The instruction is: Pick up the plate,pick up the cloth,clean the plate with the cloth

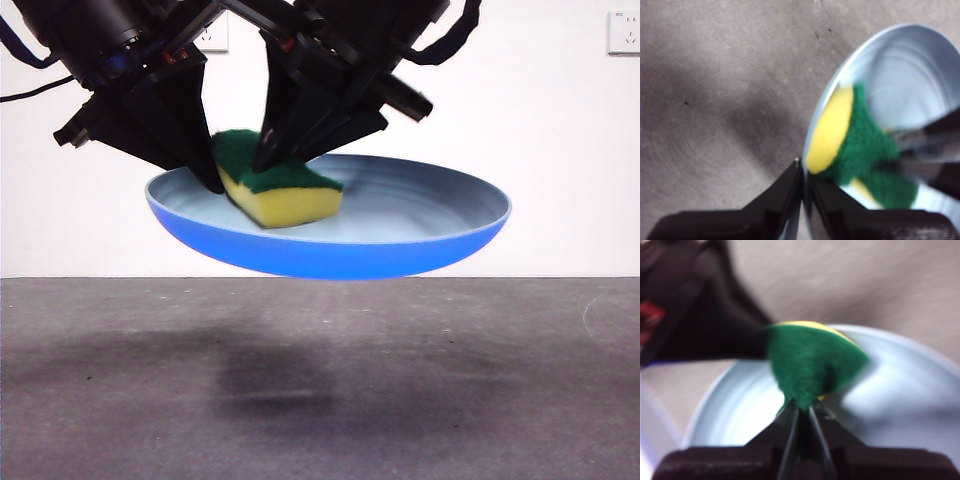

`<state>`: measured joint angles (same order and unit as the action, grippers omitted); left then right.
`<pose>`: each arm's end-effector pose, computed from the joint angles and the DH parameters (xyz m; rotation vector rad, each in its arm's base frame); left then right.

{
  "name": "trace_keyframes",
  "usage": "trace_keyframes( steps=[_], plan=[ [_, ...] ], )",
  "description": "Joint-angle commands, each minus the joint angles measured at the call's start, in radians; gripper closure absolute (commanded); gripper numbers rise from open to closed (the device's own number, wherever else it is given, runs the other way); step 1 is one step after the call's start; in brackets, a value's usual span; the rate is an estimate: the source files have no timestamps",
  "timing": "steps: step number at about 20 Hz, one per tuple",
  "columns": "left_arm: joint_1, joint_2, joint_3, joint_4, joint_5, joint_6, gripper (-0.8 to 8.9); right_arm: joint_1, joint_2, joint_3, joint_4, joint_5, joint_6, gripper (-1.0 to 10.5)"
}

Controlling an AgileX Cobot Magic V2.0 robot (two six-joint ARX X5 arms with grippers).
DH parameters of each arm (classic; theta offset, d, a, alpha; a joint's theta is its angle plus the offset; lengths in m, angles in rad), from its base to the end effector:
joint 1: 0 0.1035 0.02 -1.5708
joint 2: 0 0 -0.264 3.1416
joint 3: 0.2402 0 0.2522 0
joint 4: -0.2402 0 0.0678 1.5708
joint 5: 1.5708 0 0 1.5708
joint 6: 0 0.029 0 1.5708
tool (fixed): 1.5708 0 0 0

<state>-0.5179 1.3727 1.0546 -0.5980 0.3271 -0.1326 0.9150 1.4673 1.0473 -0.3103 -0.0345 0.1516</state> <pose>0.2365 -0.1455 0.2671 -0.0259 0.9875 -0.7196 0.1900 0.2486 0.2564 -0.1878 0.7493 0.8483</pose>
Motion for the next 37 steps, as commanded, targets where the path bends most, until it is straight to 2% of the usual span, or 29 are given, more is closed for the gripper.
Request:
trace_keyframes(
  steps=[1,4,6,8,10,12,14,16,18,20,26,30,32,34,35,37],
  plan=[
    [0.013,0.001,0.0,0.072,0.039,0.005,8.21,0.032,0.018,-0.005,-0.058,-0.045,0.012,9.6],
    [0.044,0.001,0.0,0.105,0.039,0.004,8.21,0.044,0.018,-0.005,-0.191,-0.044,0.005,9.6],
    [0.065,0.001,0.0,0.106,0.04,0.005,8.21,0.043,0.018,-0.005,-0.282,-0.011,0.004,9.6],
    [0.082,0.001,0.0,0.095,0.042,0.005,8.21,0.042,0.018,-0.005,-0.353,0.118,-0.004,9.6],
    [0.088,0.001,0.0,0.065,0.044,0.021,8.21,0.037,0.018,-0.005,-0.39,0.33,-0.011,9.6],
    [0.088,0.001,0.0,0.026,0.046,0.048,8.21,0.026,0.018,-0.005,-0.384,0.474,-0.011,9.6],
    [0.087,0.001,0.0,-0.007,0.049,0.062,8.21,0.015,0.018,-0.005,-0.359,0.547,-0.012,9.6],
    [0.085,0.001,0.0,-0.039,0.066,0.071,8.21,-0.003,0.018,-0.005,-0.309,0.563,-0.014,9.6],
    [0.085,0.001,0.0,-0.054,0.105,0.084,8.21,-0.021,0.018,-0.005,-0.243,0.537,-0.014,9.6],
    [0.085,0.001,0.0,-0.052,0.142,0.084,8.21,-0.036,0.018,-0.005,-0.17,0.463,-0.014,9.6],
    [0.085,0.001,0.0,-0.025,0.177,0.084,8.21,-0.043,0.018,-0.005,0.019,0.128,0.015,9.6],
    [0.088,0.001,0.0,0.04,0.169,0.084,8.21,-0.03,0.018,-0.005,0.02,-0.091,0.018,9.6],
    [0.095,0.001,0.0,0.081,0.108,0.082,8.21,-0.017,0.018,-0.005,-0.041,-0.124,0.016,9.6],
    [0.095,0.002,0.0,0.09,-0.061,0.089,8.21,-0.016,0.01,-0.005,-0.13,-0.121,-0.004,9.6],
    [0.095,0.006,0.0,0.093,-0.14,0.126,8.21,-0.016,-0.001,-0.005,-0.171,-0.118,-0.027,9.6],
    [0.096,0.024,0.0,0.094,-0.225,0.165,8.21,-0.016,-0.047,-0.005,-0.233,-0.114,-0.04,9.6]
  ],
)
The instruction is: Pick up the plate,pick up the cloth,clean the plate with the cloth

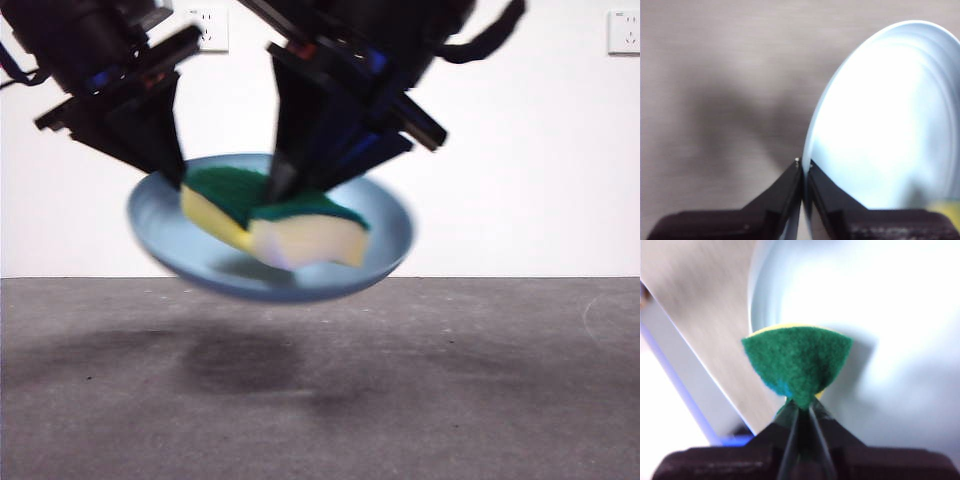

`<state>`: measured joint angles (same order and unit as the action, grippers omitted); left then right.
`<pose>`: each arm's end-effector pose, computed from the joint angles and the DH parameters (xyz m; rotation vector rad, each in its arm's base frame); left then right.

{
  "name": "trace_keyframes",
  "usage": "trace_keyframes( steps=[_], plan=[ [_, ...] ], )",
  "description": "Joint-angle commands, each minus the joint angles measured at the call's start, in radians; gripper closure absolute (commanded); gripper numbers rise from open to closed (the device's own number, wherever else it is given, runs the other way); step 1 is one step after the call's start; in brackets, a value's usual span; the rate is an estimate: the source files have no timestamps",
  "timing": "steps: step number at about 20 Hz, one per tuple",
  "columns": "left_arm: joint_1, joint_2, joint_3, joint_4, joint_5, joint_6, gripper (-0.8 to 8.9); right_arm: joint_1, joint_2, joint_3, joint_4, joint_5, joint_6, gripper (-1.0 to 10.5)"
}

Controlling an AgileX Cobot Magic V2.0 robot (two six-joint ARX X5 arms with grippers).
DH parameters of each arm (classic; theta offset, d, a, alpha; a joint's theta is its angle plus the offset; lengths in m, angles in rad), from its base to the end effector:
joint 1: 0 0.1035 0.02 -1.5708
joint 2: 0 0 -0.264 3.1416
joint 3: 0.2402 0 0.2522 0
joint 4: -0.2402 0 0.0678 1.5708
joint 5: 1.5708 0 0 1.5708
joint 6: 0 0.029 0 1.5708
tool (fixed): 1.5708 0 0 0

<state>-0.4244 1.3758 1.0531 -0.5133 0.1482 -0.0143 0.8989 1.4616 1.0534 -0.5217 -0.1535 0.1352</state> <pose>0.2578 -0.1212 0.2701 0.1035 0.8426 -0.5324 0.1817 0.2356 0.2464 -0.2390 0.9651 0.9062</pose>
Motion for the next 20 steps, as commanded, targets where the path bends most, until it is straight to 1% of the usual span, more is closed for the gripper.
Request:
trace_keyframes(
  steps=[1,2,5,9,13,16,17,20],
  plan=[
    [0.01,0.034,0.002,0.01,-0.049,0.046,8.21,0.0,-0.078,-0.011,-0.046,0.005,-0.024,9.6],
    [0.018,0.051,0.002,0.012,-0.05,0.046,8.21,0.0,-0.12,-0.011,-0.065,0.013,-0.023,9.6],
    [0.034,0.11,0.002,0.026,-0.051,0.046,8.21,0.0,-0.253,-0.011,-0.109,0.109,-0.019,9.6],
    [0.055,0.181,0.002,0.05,-0.069,0.046,8.21,-0.002,-0.381,-0.011,-0.153,0.216,-0.007,9.6],
    [0.074,0.259,0.002,0.076,-0.067,0.046,8.21,-0.002,-0.492,-0.011,-0.195,0.322,0.007,9.6],
    [0.079,0.325,0.002,0.09,-0.068,0.046,8.21,-0.002,-0.555,-0.011,-0.226,0.371,0.021,9.6],
    [0.079,0.348,0.002,0.096,-0.067,0.046,8.21,-0.002,-0.57,-0.011,-0.239,0.373,0.032,9.6],
    [0.079,0.389,0.002,0.106,-0.068,0.045,8.06,-0.002,-0.58,-0.011,-0.279,0.373,0.033,9.6]
  ],
)
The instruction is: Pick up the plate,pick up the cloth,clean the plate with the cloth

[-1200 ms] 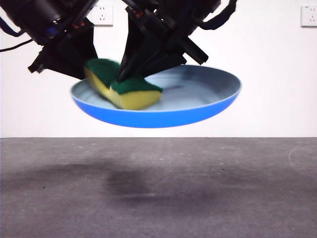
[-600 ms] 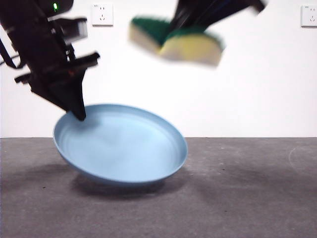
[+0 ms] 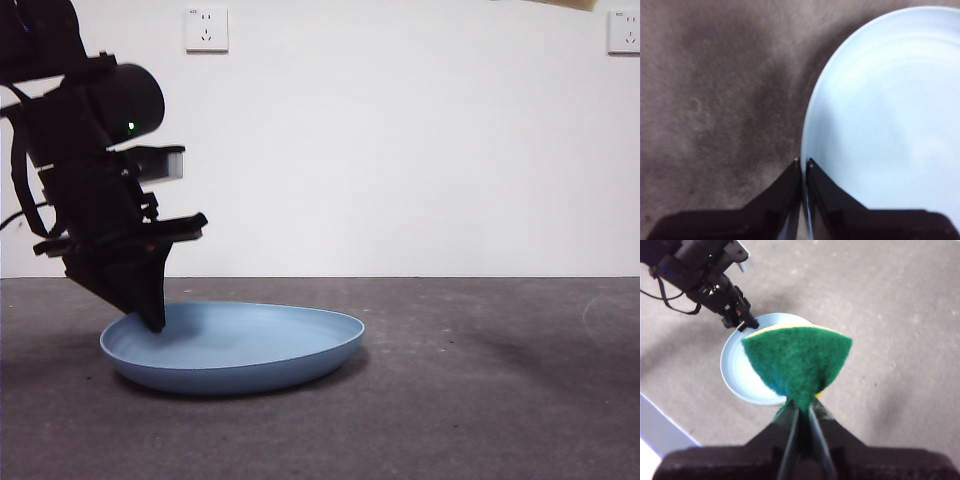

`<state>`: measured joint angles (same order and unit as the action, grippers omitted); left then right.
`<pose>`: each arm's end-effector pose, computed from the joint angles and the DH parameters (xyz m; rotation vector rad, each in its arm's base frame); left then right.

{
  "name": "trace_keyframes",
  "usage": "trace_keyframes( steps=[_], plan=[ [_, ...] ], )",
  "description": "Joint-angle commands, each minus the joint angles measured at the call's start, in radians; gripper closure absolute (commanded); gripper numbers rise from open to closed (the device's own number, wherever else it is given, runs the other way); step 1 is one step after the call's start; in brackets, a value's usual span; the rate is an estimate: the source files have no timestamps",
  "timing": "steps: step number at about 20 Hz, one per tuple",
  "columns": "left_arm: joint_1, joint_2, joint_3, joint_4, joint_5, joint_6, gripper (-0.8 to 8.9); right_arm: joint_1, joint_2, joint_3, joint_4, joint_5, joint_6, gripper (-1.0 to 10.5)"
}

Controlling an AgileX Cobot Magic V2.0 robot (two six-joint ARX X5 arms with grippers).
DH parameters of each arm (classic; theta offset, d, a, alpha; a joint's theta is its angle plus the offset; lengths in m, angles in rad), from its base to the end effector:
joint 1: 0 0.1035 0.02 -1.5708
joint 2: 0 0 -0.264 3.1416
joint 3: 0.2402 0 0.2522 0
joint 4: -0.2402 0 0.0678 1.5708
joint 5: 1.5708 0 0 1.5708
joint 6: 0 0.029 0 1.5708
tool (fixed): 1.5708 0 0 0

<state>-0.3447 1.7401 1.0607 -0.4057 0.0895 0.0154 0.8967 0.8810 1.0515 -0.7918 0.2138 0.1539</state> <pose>0.3171 -0.1166 0.1710 0.1527 1.0812 -0.3989 0.1056 0.1223 0.3519 -0.1893 0.5853 0.6150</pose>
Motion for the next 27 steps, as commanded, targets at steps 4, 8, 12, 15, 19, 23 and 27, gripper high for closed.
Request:
trace_keyframes(
  steps=[4,8,12,15,19,23,27],
  plan=[
    [0.0,0.024,-0.006,0.016,-0.012,0.014,4.12,0.0,0.009,-0.009,-0.022,0.006,0.014,9.6],
    [-0.001,0.021,-0.006,0.016,-0.01,0.004,4.08,0.0,0.015,-0.009,-0.018,0.059,0.014,9.6],
    [-0.002,-0.076,-0.006,0.014,-0.004,-0.054,4.08,-0.026,0.079,-0.009,-0.016,0.109,0.041,9.6],
    [-0.002,-0.211,-0.006,0.026,-0.005,-0.067,4.08,-0.099,0.19,-0.009,-0.014,0.106,0.053,9.6],
    [-0.002,-0.379,-0.007,0.023,-0.013,-0.072,4.08,-0.22,0.364,-0.009,0.074,0.033,0.053,9.6],
    [-0.003,-0.507,-0.037,0.031,-0.108,-0.095,4.08,-0.346,0.52,-0.009,0.216,-0.163,0.047,9.6],
    [-0.002,-0.679,-0.185,0.1,-0.119,-0.102,4.08,-0.416,0.666,-0.009,0.262,-0.164,0.047,9.6]
  ],
)
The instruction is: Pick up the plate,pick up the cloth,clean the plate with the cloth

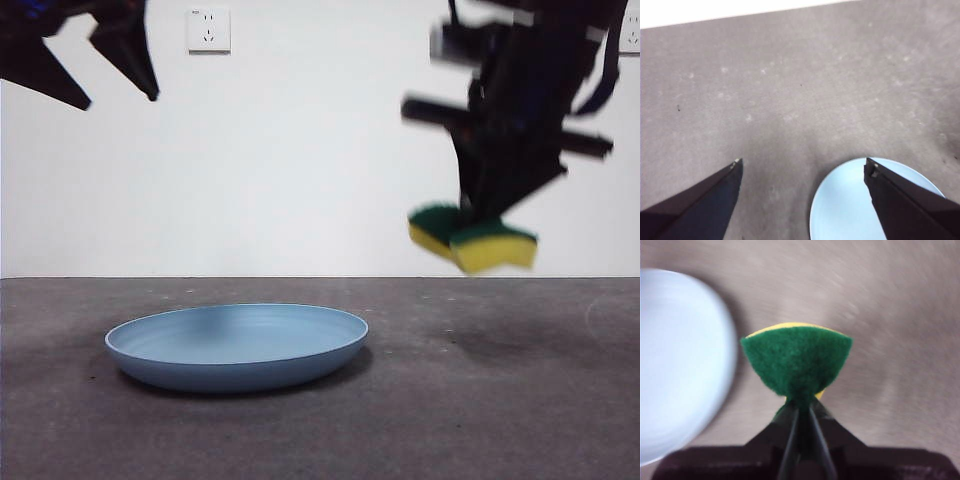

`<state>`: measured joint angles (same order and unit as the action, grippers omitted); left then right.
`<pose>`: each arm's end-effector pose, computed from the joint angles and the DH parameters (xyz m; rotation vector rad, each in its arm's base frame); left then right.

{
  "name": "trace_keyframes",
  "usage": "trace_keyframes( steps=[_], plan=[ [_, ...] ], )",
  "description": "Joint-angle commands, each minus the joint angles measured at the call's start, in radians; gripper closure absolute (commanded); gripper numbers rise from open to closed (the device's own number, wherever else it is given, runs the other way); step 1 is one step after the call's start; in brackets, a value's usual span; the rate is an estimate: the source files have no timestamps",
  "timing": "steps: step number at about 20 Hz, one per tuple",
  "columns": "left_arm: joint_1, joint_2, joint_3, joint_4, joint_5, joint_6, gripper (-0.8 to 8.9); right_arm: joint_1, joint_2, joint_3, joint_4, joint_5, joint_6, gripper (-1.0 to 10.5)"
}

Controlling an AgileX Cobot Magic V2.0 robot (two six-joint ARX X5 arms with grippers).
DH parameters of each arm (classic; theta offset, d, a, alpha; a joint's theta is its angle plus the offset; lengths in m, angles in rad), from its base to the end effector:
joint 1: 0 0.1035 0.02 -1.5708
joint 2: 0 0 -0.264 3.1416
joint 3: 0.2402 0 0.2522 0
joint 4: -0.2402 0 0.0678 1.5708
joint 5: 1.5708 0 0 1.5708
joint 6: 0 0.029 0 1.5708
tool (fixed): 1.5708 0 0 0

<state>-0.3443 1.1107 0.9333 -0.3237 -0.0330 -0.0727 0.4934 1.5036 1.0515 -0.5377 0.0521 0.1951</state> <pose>0.2256 -0.0799 0.3094 0.0237 0.5047 -0.2865 0.2666 0.1417 0.2330 -0.0915 0.9923 0.3080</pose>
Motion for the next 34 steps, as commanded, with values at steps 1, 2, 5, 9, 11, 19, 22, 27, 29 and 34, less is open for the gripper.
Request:
trace_keyframes(
  steps=[1,2,5,9,11,19,22,27,29,34],
  plan=[
    [-0.003,-0.097,-0.097,0.021,0.005,-0.015,4.08,-0.021,0.081,-0.009,0.01,-0.002,0.005,9.6],
    [-0.003,-0.136,-0.126,0.021,0.01,-0.023,4.08,-0.026,0.11,-0.009,0.014,-0.004,0.005,9.6],
    [-0.003,-0.252,-0.21,0.023,0.013,-0.04,4.08,-0.031,0.194,-0.009,0.04,-0.053,-0.006,9.6],
    [-0.003,-0.334,-0.246,-0.039,0.009,-0.039,4.09,-0.031,0.227,-0.009,0.045,-0.053,-0.013,9.5],
    [-0.003,-0.336,-0.246,-0.054,0.008,-0.035,4.08,-0.031,0.226,-0.009,0.046,-0.05,-0.013,9.2],
    [-0.003,-0.335,-0.246,-0.082,0.008,-0.032,4.09,-0.034,0.224,-0.009,0.038,-0.051,-0.013,3.1],
    [-0.003,-0.335,-0.246,-0.101,0.008,-0.032,4.09,-0.034,0.223,-0.008,0.034,-0.05,-0.013,3.1],
    [-0.003,-0.334,-0.246,-0.113,0.008,-0.032,4.09,-0.034,0.143,-0.008,0.012,-0.051,-0.013,3.2],
    [-0.003,-0.326,-0.246,-0.116,0.008,-0.032,4.09,-0.034,0.064,-0.008,0.003,-0.051,-0.031,4.0],
    [-0.003,-0.304,-0.246,-0.121,0.008,-0.032,8.2,-0.032,-0.145,-0.009,-0.076,-0.053,-0.055,9.6]
  ],
)
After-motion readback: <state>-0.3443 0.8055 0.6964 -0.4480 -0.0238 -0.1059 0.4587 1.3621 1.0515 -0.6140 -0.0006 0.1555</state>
